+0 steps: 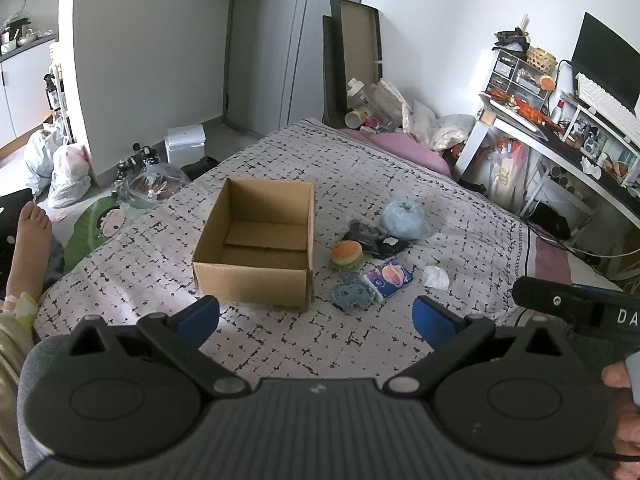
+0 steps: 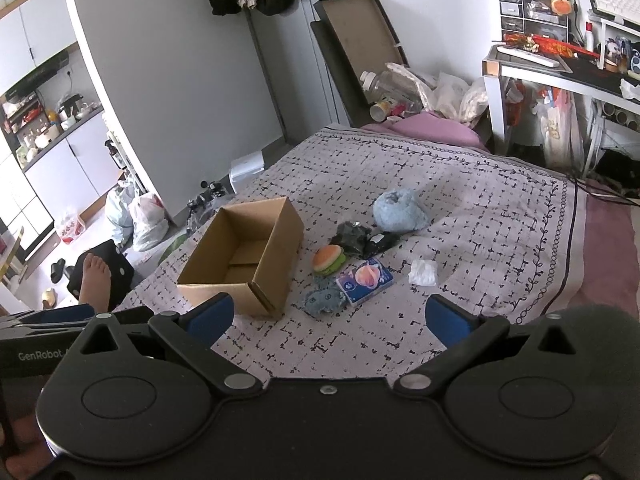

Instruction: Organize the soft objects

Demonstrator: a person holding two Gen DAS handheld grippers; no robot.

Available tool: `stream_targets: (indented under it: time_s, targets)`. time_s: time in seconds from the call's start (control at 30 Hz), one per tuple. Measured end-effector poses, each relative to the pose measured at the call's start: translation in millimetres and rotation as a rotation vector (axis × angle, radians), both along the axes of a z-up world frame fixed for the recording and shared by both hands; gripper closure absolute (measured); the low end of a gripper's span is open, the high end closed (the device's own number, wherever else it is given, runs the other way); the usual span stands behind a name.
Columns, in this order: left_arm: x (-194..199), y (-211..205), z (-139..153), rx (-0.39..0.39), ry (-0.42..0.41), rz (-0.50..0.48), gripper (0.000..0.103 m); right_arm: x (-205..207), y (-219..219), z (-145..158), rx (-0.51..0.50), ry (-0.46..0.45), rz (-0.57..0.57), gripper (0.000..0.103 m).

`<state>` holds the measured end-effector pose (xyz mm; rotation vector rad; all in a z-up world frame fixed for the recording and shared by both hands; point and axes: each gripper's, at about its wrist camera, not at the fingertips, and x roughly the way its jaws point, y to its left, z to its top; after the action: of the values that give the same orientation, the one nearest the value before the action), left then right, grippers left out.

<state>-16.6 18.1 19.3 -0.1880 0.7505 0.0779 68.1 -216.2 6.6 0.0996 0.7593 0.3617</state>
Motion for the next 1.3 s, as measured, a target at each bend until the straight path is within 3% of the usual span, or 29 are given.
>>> stream_targets:
  time_s: [0.77,1.3]
  targets:
    - [7.5,-1.7,-6.6,-0.018,-0.022,0.020,0.001,9.2,-3.6,-7.9,-0.026,0.028,0.015,0.000]
    - [43.2,-16.9,-34.4,-0.059,-0.017,0.017,0.004,59.4,-32.0,-28.3,0.115,0.122,-0.066,0.005]
